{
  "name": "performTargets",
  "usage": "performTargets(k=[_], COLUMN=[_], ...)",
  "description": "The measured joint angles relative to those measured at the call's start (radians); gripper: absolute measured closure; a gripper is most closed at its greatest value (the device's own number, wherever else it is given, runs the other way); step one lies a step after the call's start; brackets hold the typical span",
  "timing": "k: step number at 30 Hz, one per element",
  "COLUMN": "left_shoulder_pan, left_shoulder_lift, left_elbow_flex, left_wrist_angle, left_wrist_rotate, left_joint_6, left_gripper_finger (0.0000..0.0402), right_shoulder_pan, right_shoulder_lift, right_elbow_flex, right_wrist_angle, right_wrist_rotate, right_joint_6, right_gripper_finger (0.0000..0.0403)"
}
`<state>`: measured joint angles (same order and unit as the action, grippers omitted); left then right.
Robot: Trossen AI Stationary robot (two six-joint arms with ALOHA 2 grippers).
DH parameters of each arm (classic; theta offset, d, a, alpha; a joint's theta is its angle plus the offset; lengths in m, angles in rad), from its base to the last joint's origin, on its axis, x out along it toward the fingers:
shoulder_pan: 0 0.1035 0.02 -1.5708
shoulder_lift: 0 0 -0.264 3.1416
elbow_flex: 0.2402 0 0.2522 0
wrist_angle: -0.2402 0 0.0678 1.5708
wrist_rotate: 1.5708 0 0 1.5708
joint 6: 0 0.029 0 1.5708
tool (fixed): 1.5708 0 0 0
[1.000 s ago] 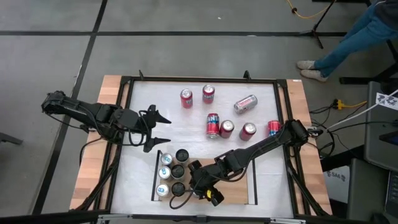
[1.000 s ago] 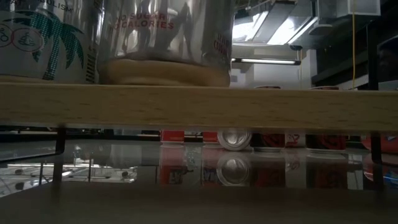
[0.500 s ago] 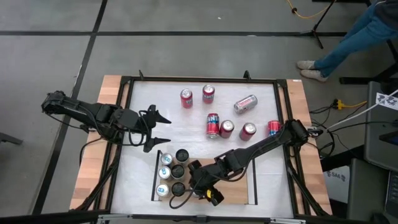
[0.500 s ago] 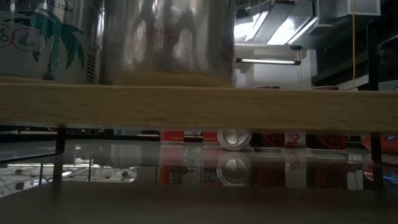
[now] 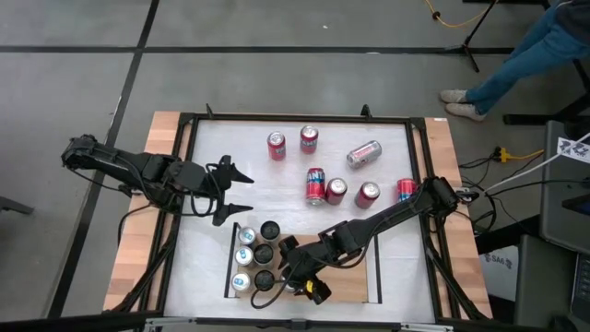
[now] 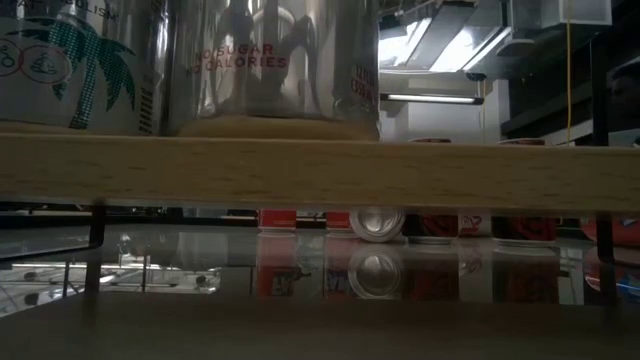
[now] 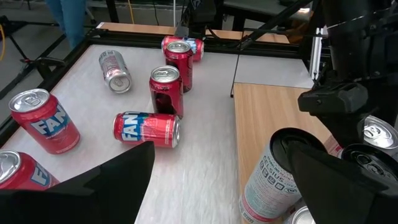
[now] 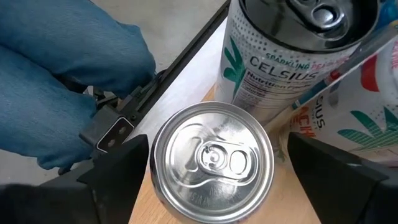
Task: Place canned beverage on shelf
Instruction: Put the silver soda can on the shelf aligned with the other silver soda can
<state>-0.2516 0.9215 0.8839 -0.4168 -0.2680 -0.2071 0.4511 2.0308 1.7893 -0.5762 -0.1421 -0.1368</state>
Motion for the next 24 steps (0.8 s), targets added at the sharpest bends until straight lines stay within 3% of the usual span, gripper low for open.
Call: performTargets(k=[10,20,24], left_shoulder_pan=[0.0,0.0,0.0], left_shoulder_lift=[0.0,0.0,0.0], left_elbow_flex=[0.0,0.001,0.001], left_wrist_angle=[0.0,0.002,0.007], left_wrist_rotate=[0.0,0.0,0.0], left_joint_6=[0.0,0.0,0.001], left_gripper_finger=[0.0043,0.0043,0.0043], right_shoulder_pan=[0.0,0.0,0.0], right_shoulder_lift=[-0.006,-0.125,-0.2], right_elbow_flex=[-0.002,-0.003,-0.003], right_wrist_angle=[-0.007,-0.12,-0.201], right_wrist_rotate=[0.0,0.004,0.079], right_joint_6=[0.0,0.001,0.0], right_gripper_finger=[0.0029,0.0029,0.0029])
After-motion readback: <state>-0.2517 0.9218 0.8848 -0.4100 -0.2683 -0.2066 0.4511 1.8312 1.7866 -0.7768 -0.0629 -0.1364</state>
